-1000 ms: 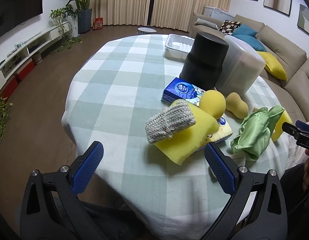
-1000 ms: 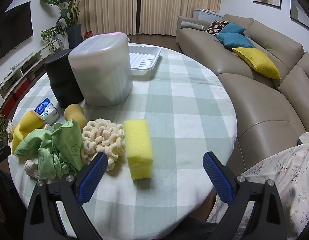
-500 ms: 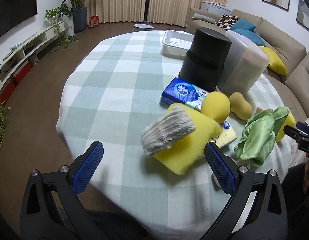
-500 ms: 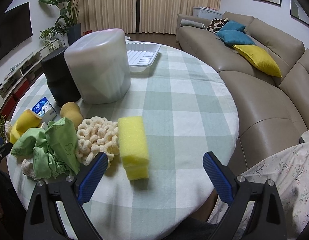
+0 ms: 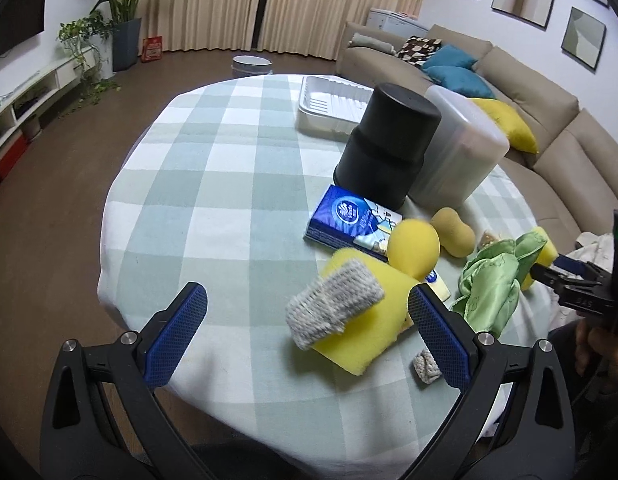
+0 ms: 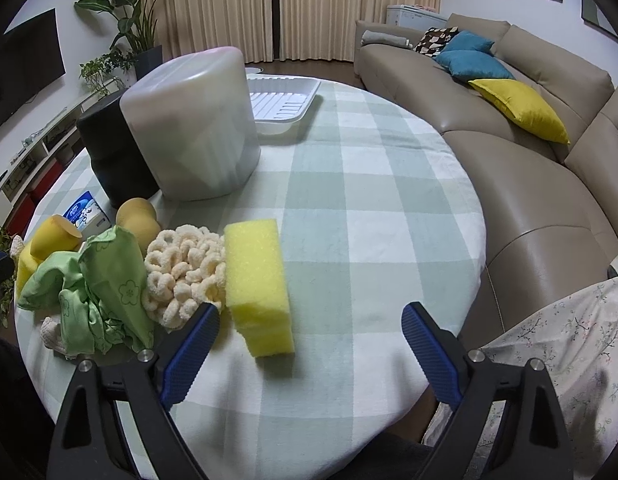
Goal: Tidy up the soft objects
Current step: 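Grasp the grey knitted pad with the left tool while the right tool grasps the yellow rectangular sponge, then carry the pad and sponge into the white tray and open both tools, then move both open tools back over the table items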
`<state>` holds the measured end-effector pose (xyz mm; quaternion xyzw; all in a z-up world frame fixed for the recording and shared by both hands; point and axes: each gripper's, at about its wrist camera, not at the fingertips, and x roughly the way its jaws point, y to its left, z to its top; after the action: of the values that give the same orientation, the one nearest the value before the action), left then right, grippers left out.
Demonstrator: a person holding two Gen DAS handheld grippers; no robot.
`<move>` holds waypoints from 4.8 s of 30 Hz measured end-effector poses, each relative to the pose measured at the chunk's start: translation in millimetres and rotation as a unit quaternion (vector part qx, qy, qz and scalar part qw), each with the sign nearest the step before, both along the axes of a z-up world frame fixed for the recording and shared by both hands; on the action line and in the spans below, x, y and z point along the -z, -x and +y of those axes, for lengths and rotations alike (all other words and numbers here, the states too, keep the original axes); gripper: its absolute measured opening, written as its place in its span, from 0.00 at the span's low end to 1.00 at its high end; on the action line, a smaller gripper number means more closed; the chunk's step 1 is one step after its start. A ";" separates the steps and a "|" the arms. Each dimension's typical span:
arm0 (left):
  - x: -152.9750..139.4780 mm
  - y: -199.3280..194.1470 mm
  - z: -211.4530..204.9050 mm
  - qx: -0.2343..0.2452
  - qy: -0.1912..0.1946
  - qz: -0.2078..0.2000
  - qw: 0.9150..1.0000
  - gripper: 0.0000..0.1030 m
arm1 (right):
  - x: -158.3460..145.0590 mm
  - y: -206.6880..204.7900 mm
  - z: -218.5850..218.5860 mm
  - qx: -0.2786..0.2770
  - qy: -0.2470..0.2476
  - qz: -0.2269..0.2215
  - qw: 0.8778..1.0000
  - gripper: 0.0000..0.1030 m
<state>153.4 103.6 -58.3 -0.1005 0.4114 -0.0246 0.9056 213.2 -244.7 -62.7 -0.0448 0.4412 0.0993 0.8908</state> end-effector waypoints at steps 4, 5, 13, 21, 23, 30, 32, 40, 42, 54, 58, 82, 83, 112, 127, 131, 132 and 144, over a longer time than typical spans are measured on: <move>5.3 -9.5 -0.7 0.035 0.002 0.019 0.999 0.79 | 2.4 -0.9 1.3 -0.002 0.000 0.002 1.000 0.89; 8.3 -11.7 -3.5 0.048 0.004 0.027 0.998 0.73 | 3.1 -0.7 1.8 -0.003 0.000 0.003 1.000 0.88; 14.3 -16.1 -10.1 0.085 0.033 0.028 0.995 0.50 | 6.9 -2.8 5.0 -0.012 0.000 0.009 1.000 0.80; 7.3 -5.3 -14.6 0.078 0.017 0.005 0.997 0.49 | 11.8 -4.3 8.4 -0.030 -0.009 0.018 0.999 0.65; 7.3 -3.3 -11.7 0.068 0.017 0.005 0.998 0.49 | 12.2 -4.4 8.3 -0.031 -0.009 0.020 0.999 0.64; 6.5 -0.8 -13.2 0.059 -0.005 -0.002 0.998 0.49 | 15.8 -5.1 10.3 -0.031 -0.006 0.026 0.999 0.65; 4.8 1.3 -12.2 0.055 -0.003 -0.010 0.998 0.49 | 16.5 -4.5 11.5 -0.034 -0.005 0.025 0.999 0.64; 2.3 4.9 -12.0 0.059 0.008 -0.021 0.998 0.48 | 21.1 -5.5 13.9 -0.052 -0.015 0.034 0.998 0.44; 2.1 5.5 -12.3 0.059 0.010 -0.022 0.998 0.48 | 21.2 -5.7 14.1 -0.053 -0.015 0.033 0.998 0.41; 1.0 6.7 -8.3 0.053 0.024 -0.029 0.998 0.47 | 14.3 -1.0 15.0 -0.069 -0.036 0.022 0.997 0.25; -1.4 7.0 -5.4 0.050 0.039 -0.032 0.998 0.47 | 4.6 3.1 11.8 -0.067 -0.039 0.011 0.997 0.25; -92.9 -167.3 58.5 0.064 0.011 -0.065 0.996 0.47 | -81.6 -132.5 -60.7 -0.020 0.003 -0.045 0.999 0.25; -93.6 -190.3 53.3 0.072 0.007 -0.058 0.996 0.47 | -84.9 -155.0 -54.2 -0.030 0.004 -0.040 0.999 0.25; 24.2 -365.2 -46.2 0.180 -0.074 0.104 0.975 0.54 | 13.8 -330.5 122.3 -0.245 0.080 0.105 0.960 0.33; -51.0 -299.7 21.1 0.118 0.064 -0.005 0.991 1.00 | -50.3 -306.8 43.0 -0.172 -0.017 0.046 0.984 0.71; -78.2 -221.1 37.9 0.115 0.072 -0.107 0.985 1.00 | -80.9 -261.6 -4.0 -0.135 -0.061 0.006 0.989 0.85; -81.9 -201.6 38.5 0.112 0.065 -0.126 0.984 1.00 | -87.3 -243.9 -14.5 -0.131 -0.074 -0.007 0.989 0.91; -36.1 1.8 23.8 -0.020 0.081 -0.095 0.992 1.00 | -91.2 -14.4 -42.2 -0.096 -0.183 -0.107 0.972 1.00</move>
<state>151.6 127.4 -22.2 -0.1787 0.3185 -0.0489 0.9296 227.6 -287.0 28.5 0.0669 0.3113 0.2582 0.9121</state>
